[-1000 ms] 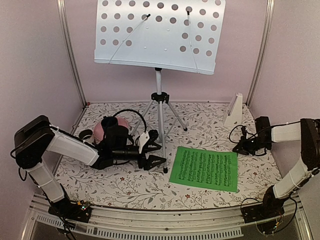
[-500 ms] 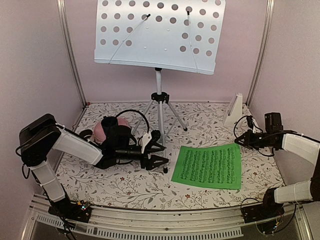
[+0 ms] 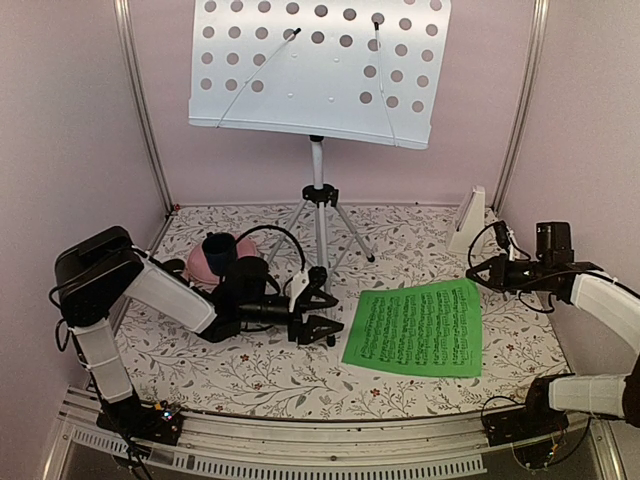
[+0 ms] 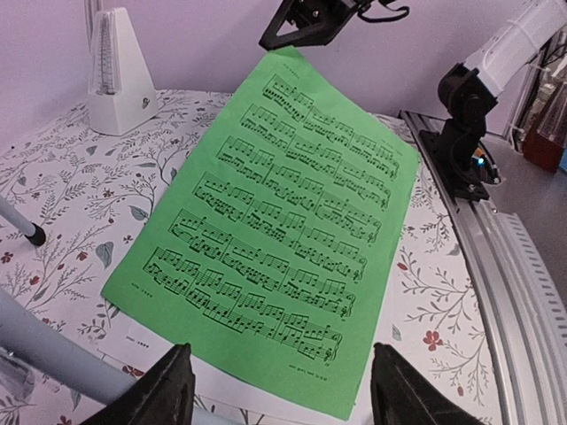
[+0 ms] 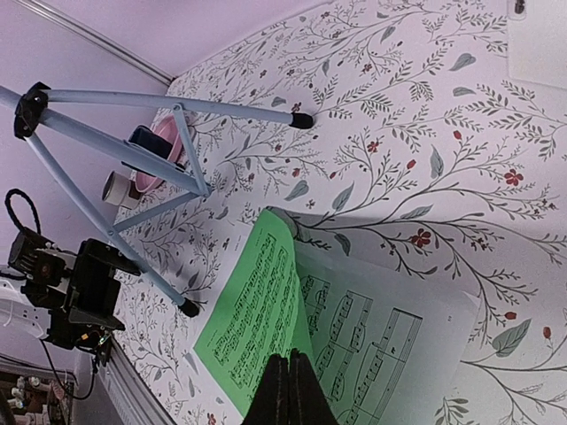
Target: Set up the instrument practice props
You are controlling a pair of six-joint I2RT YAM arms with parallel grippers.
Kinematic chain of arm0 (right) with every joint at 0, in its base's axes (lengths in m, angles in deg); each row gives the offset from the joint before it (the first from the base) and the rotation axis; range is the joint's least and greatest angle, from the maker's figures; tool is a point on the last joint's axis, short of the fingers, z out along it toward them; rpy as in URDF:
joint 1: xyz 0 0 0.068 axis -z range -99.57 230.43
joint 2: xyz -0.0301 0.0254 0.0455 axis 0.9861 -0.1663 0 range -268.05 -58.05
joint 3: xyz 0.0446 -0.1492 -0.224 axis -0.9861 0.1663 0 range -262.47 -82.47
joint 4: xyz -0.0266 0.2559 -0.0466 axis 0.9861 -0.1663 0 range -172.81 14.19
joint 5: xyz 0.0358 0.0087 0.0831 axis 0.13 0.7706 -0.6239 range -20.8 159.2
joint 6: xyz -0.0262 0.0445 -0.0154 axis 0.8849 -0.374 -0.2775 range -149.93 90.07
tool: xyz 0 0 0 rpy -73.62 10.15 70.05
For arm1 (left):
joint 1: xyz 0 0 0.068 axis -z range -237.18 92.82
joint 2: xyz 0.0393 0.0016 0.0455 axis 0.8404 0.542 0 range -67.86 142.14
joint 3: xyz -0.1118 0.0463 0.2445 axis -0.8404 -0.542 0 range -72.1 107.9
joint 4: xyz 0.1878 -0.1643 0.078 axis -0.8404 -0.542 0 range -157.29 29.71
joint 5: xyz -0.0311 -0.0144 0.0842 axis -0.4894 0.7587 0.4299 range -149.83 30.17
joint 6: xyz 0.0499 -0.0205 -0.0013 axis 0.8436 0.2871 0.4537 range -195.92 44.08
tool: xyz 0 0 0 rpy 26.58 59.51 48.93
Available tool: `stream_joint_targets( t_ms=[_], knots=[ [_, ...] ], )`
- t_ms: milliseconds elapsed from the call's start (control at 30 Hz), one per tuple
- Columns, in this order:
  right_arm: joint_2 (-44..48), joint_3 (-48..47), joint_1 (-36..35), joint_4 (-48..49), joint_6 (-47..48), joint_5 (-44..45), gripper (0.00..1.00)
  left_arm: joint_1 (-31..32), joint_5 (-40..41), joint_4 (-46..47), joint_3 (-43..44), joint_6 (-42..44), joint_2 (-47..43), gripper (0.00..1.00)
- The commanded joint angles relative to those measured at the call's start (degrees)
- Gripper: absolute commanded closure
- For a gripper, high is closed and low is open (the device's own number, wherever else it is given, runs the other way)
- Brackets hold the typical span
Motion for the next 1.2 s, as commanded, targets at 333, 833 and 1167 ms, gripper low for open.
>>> stream_joint_targets(
  t_ms=[333,833,1167],
  knots=[
    [4.05,-2.97,-0.79,-0.36,0.06,-1.87,1.00,-0.16,1.93,3.75,0.30,-0.04,0.85,0.31],
    [9.84,-9.74,-10.73,-4.38,9.20,1.05,1.00,0.45,-4.63,-25.90,20.49,14.23,2.08,0.06],
    [12.11,-16.06,-18.33,-11.54,16.12,7.20,1.00,0.72,-0.87,-28.10,21.28,17.18,-2.42,0.02]
  ],
)
